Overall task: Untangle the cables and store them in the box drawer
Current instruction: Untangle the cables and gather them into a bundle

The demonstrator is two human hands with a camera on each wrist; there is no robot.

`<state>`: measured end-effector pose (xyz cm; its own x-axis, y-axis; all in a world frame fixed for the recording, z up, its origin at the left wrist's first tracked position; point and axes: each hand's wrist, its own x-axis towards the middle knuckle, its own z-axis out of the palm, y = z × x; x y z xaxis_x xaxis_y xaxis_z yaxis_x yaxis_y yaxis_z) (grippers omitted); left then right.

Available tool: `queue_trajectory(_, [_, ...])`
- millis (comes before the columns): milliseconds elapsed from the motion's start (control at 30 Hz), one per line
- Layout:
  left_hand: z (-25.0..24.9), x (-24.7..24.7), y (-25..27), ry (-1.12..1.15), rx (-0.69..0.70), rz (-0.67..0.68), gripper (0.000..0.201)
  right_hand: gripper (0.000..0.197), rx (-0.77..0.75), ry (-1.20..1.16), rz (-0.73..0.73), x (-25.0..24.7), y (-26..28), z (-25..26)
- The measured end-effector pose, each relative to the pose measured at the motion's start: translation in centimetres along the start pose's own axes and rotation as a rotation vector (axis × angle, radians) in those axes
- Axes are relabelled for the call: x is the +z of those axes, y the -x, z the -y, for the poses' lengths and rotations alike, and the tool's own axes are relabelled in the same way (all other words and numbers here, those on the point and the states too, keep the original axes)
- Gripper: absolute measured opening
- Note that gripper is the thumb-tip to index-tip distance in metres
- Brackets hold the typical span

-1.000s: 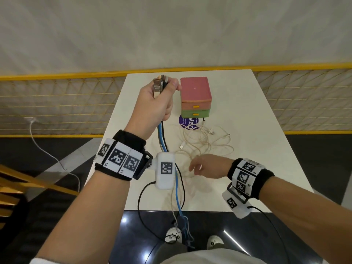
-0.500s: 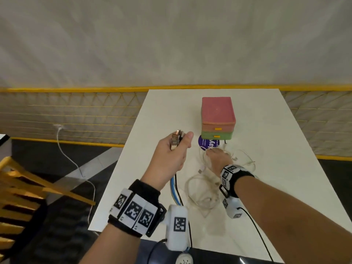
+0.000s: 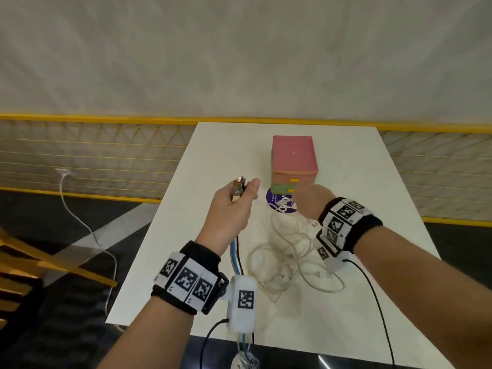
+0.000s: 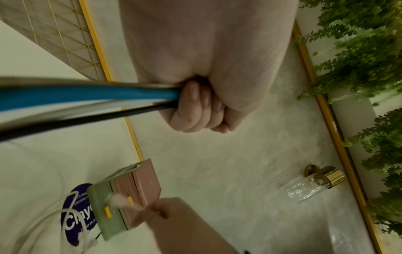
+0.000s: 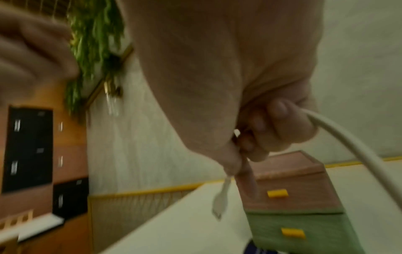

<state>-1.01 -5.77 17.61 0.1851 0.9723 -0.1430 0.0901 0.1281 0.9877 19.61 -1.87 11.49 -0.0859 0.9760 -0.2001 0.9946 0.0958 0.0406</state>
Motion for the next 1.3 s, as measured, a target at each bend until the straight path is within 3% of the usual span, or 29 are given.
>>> queue_trajectory(167, [-0.1, 2.1, -1.0, 0.051, -0.028, -0.068, 0.030, 0.028, -0.075, -0.752, -0.296, -1.7, 3.9, 1.1])
queue_trajectory(267, [-0.7, 3.4, -1.2, 0.155, -0.061, -0.043, 0.046, 0.017, -0.176, -0.997, -0.328, -2.4, 7.5, 3.4])
queue_trajectory(333, [-1.1, 4.1, -1.1, 0.146, -0.038, 0.011, 0.048, 0.018, -0.207, -1.055, -0.335, -2.6, 9.1, 4.3])
queue_trajectory(433, [-1.7, 5.1, -0.3, 0.094, 0.026, 0.070, 0.029, 0.020, -0.235, -1.131, -0.371, -2.4, 10.2, 4.9])
queue_trajectory(500, [-2.2, 5.6, 0.1, 0.105, 0.069, 0.065, 0.028, 0.024, -0.243, -1.176, -0.379, -2.0, 10.7, 5.0])
queue_trajectory(700, [-4.1, 4.2, -0.3, 0.140, 0.217, -0.172, 0.037, 0.028, -0.253, -1.130, -0.213, 3.5, 13.1, 5.0])
queue_trajectory(767, [-4.9, 3.2, -0.3, 0.248, 0.226, -0.174, 0.034, 0.030, -0.205, -1.092, -0.152, 5.1, 13.8, 4.5])
queue_trajectory(833, [-5.3, 2.3, 0.3, 0.290, 0.205, -0.078, 0.033, 0.031, -0.160, -1.103, -0.125, 5.5, 14.1, 3.8])
queue_trajectory(900, [-5.0, 1.9, 1.3, 0.187, 0.153, 0.103, 0.029, 0.032, -0.128, -1.132, -0.139, 4.6, 14.1, 3.3])
queue_trajectory(967, [-4.4, 1.9, 2.2, -0.079, 0.110, 0.296, 0.019, 0.032, -0.114, -1.141, -0.221, 2.6, 13.8, 3.0])
queue_trajectory(1033, [-3.6, 2.0, 2.9, -0.378, 0.077, 0.449, 0.023, 0.030, -0.129, -1.166, -0.325, 0.4, 13.3, 2.5])
queue_trajectory(1100, [-3.2, 2.0, 3.2, -0.495, 0.081, 0.494, 0.027, 0.026, -0.139, -1.154, -0.356, -1.2, 12.6, 1.8])
queue_trajectory(1167, [-3.7, 1.7, 3.2, -0.495, 0.149, 0.369, 0.028, 0.025, -0.147, -1.168, -0.340, -1.5, 11.9, 1.2])
queue_trajectory(1300, [-5.1, 0.7, 2.0, -0.408, 0.342, -0.103, 0.023, 0.029, -0.132, -1.052, -0.233, 1.5, 11.4, 0.8])
